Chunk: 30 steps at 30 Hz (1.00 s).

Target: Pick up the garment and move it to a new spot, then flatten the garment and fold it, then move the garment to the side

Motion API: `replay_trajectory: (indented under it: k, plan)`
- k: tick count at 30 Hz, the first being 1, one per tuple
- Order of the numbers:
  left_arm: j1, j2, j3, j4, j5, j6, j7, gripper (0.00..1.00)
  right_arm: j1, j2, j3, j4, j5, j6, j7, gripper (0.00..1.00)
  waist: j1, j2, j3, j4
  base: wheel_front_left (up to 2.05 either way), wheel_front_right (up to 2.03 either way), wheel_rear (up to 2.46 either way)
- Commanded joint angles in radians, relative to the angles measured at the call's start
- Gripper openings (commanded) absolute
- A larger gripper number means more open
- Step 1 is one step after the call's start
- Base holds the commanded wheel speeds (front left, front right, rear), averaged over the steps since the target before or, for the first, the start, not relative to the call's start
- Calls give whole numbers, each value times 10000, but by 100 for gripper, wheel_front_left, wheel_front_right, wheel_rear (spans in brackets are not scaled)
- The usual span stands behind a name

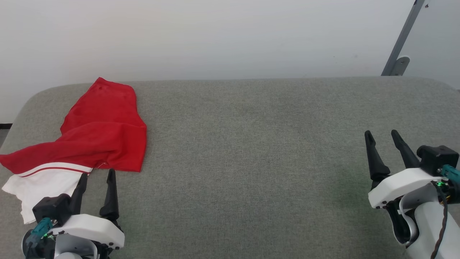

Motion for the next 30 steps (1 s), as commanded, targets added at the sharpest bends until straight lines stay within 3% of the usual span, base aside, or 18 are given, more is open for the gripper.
replay_trajectory:
  k: [1,30]
  plan:
    - [-238,43,32,-13,271,-51,-112,100,-145,-58,7,25,-220,19,-105,100,0,0,7,9,0,0,0]
    - [-411,110,-5,504,1679,-352,-671,100,-75,-104,-392,74,-1384,14,-673,100,0,0,83,63,0,0,0]
